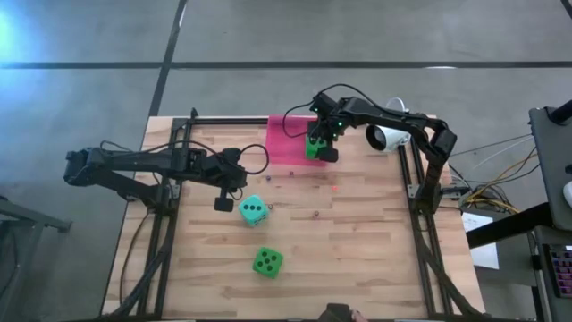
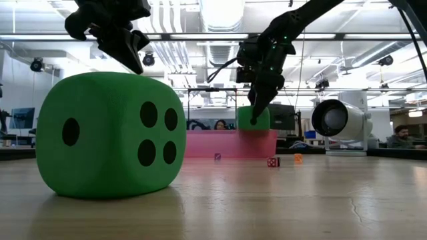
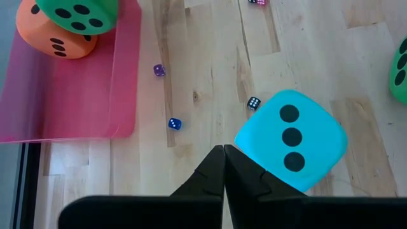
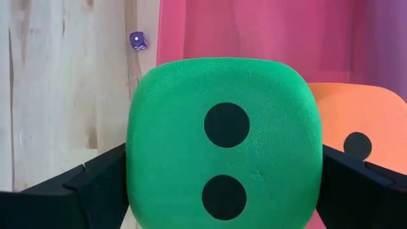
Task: Pick & Place Dice
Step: Put the top large green dice into the the pink bin
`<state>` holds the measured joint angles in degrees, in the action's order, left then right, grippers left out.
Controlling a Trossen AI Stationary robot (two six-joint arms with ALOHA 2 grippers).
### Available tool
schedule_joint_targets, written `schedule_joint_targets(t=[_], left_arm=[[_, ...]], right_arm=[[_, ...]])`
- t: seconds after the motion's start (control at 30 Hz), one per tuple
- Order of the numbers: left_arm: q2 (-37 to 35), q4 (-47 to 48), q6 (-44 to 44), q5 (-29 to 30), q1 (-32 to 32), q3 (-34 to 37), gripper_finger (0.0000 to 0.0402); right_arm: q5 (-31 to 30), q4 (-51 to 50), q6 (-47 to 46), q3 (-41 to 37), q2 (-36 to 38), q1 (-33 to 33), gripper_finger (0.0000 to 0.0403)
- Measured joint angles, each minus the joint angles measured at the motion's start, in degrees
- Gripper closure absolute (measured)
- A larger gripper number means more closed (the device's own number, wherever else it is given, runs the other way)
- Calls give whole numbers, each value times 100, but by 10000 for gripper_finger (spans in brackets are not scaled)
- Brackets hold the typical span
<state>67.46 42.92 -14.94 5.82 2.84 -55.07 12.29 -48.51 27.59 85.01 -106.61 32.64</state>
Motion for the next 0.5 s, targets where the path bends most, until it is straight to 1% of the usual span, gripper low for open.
schedule_joint_targets(t=[0.17,0.5], left_arm=[[0,0,0,0,1,0,394],[0,0,0,-1,1,0,394]], right_arm=[[0,-4,1,4,0,-2,7],[-52,-111,302,35,2,0,7]])
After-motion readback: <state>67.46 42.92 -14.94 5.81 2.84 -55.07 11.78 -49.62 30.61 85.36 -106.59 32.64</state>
